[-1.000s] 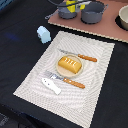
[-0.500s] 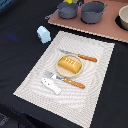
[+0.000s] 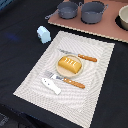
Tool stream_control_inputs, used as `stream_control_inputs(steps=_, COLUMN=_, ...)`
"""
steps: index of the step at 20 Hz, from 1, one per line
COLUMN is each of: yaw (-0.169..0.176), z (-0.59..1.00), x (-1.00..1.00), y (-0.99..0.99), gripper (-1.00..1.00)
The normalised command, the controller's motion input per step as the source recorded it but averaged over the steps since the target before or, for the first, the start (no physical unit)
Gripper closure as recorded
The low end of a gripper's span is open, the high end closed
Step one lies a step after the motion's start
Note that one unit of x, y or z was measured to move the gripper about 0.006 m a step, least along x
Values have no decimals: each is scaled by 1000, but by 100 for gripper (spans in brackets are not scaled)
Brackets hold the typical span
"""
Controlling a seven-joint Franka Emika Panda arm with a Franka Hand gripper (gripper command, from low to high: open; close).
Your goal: Interact with the objects in diverse but meaningful ways.
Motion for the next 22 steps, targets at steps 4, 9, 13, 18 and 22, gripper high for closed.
stream_control_inputs(steps=4, yaw=0, z=-323, x=-236, y=0, gripper=100)
stream_control_inputs(steps=9, yaw=0, z=-319, x=-317, y=16, gripper=100)
stream_control_inputs(steps=13, yaw=0, z=-305, x=-334, y=7, gripper=100)
stream_control_inputs(steps=18, yaw=0, z=-309, x=-308, y=0, gripper=100)
stream_control_inputs(steps=22, yaw=0, z=-341, x=-353, y=0, gripper=100)
